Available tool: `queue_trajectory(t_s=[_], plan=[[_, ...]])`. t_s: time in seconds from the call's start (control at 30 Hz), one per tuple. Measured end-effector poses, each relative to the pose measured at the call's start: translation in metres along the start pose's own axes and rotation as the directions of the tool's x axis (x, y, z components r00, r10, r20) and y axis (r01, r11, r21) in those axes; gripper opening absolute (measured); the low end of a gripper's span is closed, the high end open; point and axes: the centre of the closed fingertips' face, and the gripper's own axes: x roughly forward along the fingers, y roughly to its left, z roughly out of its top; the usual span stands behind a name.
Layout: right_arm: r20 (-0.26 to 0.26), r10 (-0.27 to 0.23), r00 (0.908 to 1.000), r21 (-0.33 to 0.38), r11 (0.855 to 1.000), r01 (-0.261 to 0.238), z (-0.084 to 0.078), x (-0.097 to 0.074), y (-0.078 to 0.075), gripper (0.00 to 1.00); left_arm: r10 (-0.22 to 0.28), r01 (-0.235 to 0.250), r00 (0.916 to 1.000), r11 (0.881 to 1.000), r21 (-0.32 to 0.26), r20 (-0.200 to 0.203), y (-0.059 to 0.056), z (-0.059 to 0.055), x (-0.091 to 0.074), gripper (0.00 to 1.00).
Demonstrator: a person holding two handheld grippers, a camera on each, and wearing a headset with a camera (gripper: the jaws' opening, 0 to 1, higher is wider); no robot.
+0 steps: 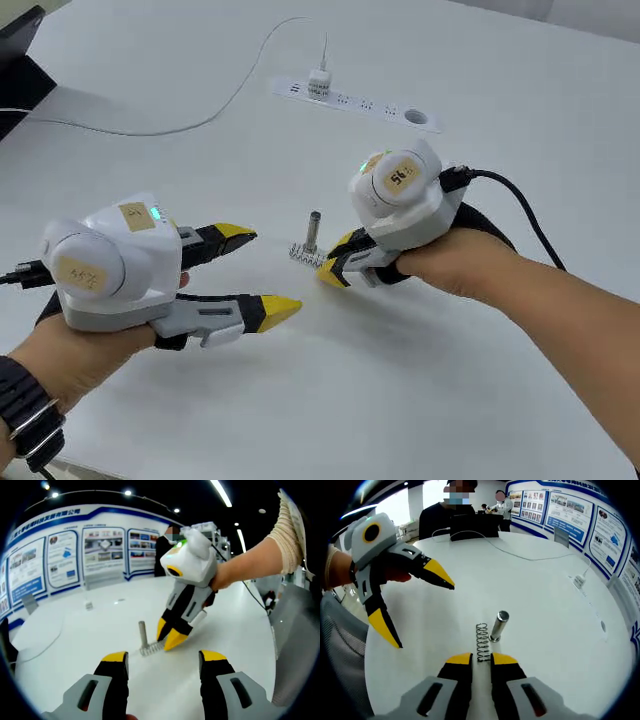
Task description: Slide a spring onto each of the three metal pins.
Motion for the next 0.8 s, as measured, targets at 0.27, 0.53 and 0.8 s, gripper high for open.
queue_trajectory(t_s=[0.27,0.53,0.8], plan=[[0.000,0.014,0.9999,0.019,1.000,-0.014,0.000,0.003,0.000,0.14,0.006,-0.006,1.0000,1.000,-0.004,0.000,0.002,-0.001,-0.001,0.57],[-0.006,0.027,0.9996,0.032,0.999,-0.027,0.000,0.003,0.003,0.12,0.010,-0.010,0.9999,1.000,-0.004,-0.003,0.003,-0.002,-0.002,0.57],[-0.001,0.048,0.9989,0.023,0.999,-0.047,0.003,-0.005,0.015,0.11,0.003,-0.003,0.9999,1.000,0.000,-0.010,0.000,-0.003,-0.001,0.57]])
